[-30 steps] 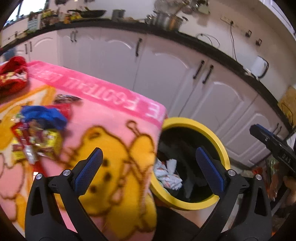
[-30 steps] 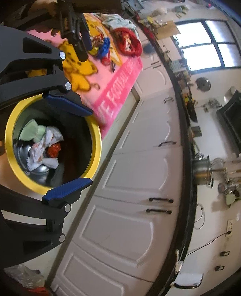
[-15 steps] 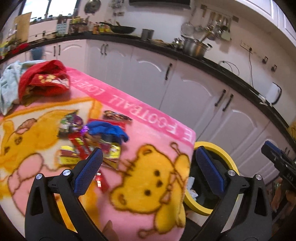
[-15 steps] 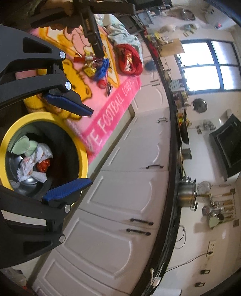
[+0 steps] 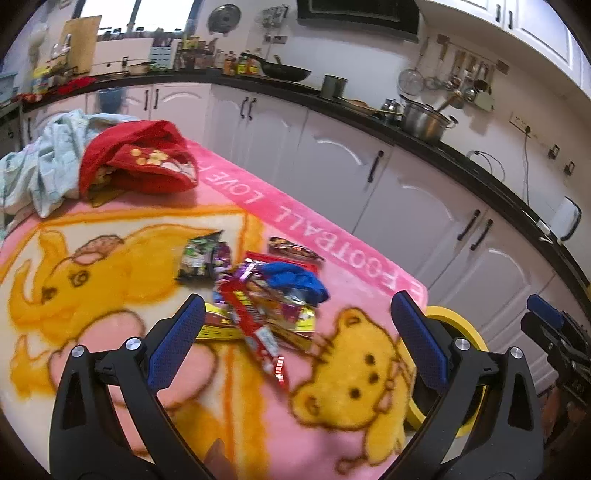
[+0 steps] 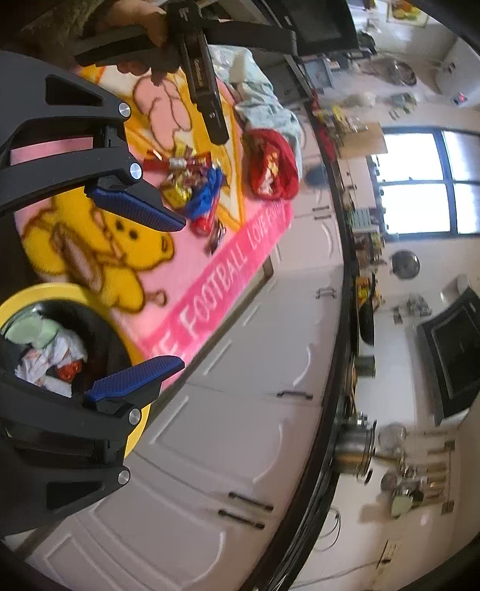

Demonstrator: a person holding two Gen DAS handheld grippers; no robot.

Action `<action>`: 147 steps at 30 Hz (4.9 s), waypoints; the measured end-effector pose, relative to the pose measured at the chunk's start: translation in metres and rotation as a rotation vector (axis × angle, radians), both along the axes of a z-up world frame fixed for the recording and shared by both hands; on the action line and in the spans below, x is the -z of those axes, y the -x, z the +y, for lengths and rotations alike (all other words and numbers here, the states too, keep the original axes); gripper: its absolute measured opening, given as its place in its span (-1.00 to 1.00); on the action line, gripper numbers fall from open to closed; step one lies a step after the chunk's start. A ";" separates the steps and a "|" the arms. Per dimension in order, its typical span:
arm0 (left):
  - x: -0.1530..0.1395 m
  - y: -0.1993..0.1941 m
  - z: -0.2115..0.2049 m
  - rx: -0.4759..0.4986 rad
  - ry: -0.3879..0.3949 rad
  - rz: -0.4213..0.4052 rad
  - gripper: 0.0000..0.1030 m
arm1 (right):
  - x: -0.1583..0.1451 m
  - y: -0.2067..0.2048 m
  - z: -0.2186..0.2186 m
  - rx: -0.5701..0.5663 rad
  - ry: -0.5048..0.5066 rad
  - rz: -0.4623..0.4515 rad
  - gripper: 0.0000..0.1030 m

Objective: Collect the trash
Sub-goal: 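Move both tools back over the candy wrappers on the blanket, then grasp the green snack wrapper with the left tool while the right tool grasps the blue glove, then carry the wrapper and glove over the yellow bin and open both tools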

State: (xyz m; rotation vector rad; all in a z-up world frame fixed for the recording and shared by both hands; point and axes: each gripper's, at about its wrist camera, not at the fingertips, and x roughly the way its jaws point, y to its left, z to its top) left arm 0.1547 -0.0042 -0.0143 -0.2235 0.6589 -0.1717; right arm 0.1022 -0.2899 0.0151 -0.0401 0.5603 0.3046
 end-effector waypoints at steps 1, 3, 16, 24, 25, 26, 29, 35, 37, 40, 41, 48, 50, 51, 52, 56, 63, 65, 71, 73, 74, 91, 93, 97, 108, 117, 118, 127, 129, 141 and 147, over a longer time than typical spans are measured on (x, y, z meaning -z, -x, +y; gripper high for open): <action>0.001 -0.001 0.004 -0.010 0.001 0.001 0.79 | 0.000 -0.002 0.005 -0.010 0.002 0.001 0.30; 0.001 -0.002 0.012 -0.027 0.003 0.001 0.79 | 0.001 -0.007 0.016 -0.035 0.006 0.004 0.30; 0.012 -0.021 0.071 -0.133 0.012 0.030 0.79 | 0.016 -0.049 0.082 -0.167 0.015 0.055 0.26; 0.026 -0.052 0.098 -0.164 0.053 0.077 0.77 | 0.036 -0.087 0.117 -0.228 0.011 0.136 0.01; 0.029 -0.059 0.102 -0.165 0.066 0.089 0.70 | 0.040 -0.092 0.121 -0.232 0.013 0.146 -0.02; 0.032 -0.064 0.105 -0.167 0.074 0.098 0.66 | 0.042 -0.094 0.122 -0.234 0.015 0.154 -0.05; 0.042 -0.081 0.112 -0.166 0.112 0.132 0.55 | 0.051 -0.108 0.131 -0.251 0.016 0.189 -0.08; 0.062 -0.111 0.119 -0.149 0.182 0.202 0.34 | 0.066 -0.133 0.145 -0.264 0.015 0.248 -0.16; 0.068 -0.119 0.119 -0.143 0.201 0.220 0.29 | 0.071 -0.139 0.147 -0.265 0.013 0.263 -0.16; 0.077 -0.129 0.117 -0.122 0.236 0.249 0.19 | 0.080 -0.146 0.149 -0.278 0.001 0.308 -0.38; 0.081 -0.132 0.116 -0.114 0.250 0.264 0.17 | 0.082 -0.146 0.149 -0.287 -0.009 0.321 -0.54; 0.091 -0.137 0.111 -0.089 0.262 0.293 -0.06 | 0.083 -0.131 0.137 -0.315 -0.050 0.347 -0.80; 0.091 -0.137 0.112 -0.081 0.268 0.297 -0.21 | 0.083 -0.122 0.130 -0.317 -0.060 0.347 -0.81; 0.092 -0.137 0.111 -0.074 0.269 0.299 -0.28 | 0.083 -0.120 0.128 -0.316 -0.065 0.348 -0.82; 0.092 -0.136 0.110 -0.067 0.272 0.300 -0.31 | 0.083 -0.116 0.125 -0.315 -0.072 0.349 -0.82; 0.093 -0.131 0.106 -0.054 0.253 0.301 -0.53 | 0.081 -0.103 0.116 -0.311 -0.083 0.347 -0.83; 0.087 -0.116 0.104 -0.050 0.193 0.279 -0.91 | 0.075 -0.089 0.104 -0.298 -0.091 0.328 -0.86; 0.086 -0.110 0.108 -0.065 0.195 0.274 -0.91 | 0.073 -0.087 0.099 -0.283 -0.092 0.322 -0.86; 0.070 -0.082 0.114 -0.096 0.172 0.220 -0.92 | 0.068 -0.078 0.090 -0.271 -0.085 0.305 -0.87; 0.064 -0.074 0.116 -0.103 0.169 0.202 -0.92 | 0.065 -0.074 0.086 -0.266 -0.085 0.298 -0.87; 0.061 -0.069 0.116 -0.104 0.164 0.191 -0.92 | 0.064 -0.072 0.084 -0.263 -0.083 0.293 -0.87; 0.022 -0.011 0.075 -0.027 0.130 0.080 -0.92 | 0.033 -0.041 0.063 -0.251 -0.060 0.194 -0.87; 0.017 -0.006 0.066 -0.007 0.130 0.068 -0.92 | 0.030 -0.038 0.059 -0.245 -0.061 0.185 -0.87; 0.008 0.001 0.045 0.041 0.120 0.048 -0.92 | 0.023 -0.032 0.048 -0.226 -0.058 0.166 -0.87; -0.006 0.009 -0.015 0.177 0.095 0.017 -0.92 | 0.013 -0.017 0.012 -0.164 -0.060 0.136 -0.87; -0.007 0.013 -0.064 0.284 0.064 0.013 -0.92 | 0.011 -0.009 -0.018 -0.098 -0.070 0.123 -0.87; -0.007 0.013 -0.071 0.298 0.059 0.013 -0.92 | 0.011 -0.008 -0.023 -0.088 -0.072 0.123 -0.87; -0.001 0.015 -0.111 0.386 0.029 0.020 -0.91 | 0.013 -0.001 -0.056 -0.005 -0.087 0.125 -0.87; 0.000 0.014 -0.120 0.404 0.022 0.022 -0.91 | 0.014 0.000 -0.063 0.013 -0.091 0.127 -0.87; 0.017 0.017 -0.176 0.526 -0.016 0.048 -0.91 | 0.027 0.003 -0.093 0.109 -0.067 0.154 -0.87; 0.031 0.016 -0.200 0.573 -0.034 0.075 -0.91 | 0.037 0.000 -0.104 0.140 -0.055 0.181 -0.87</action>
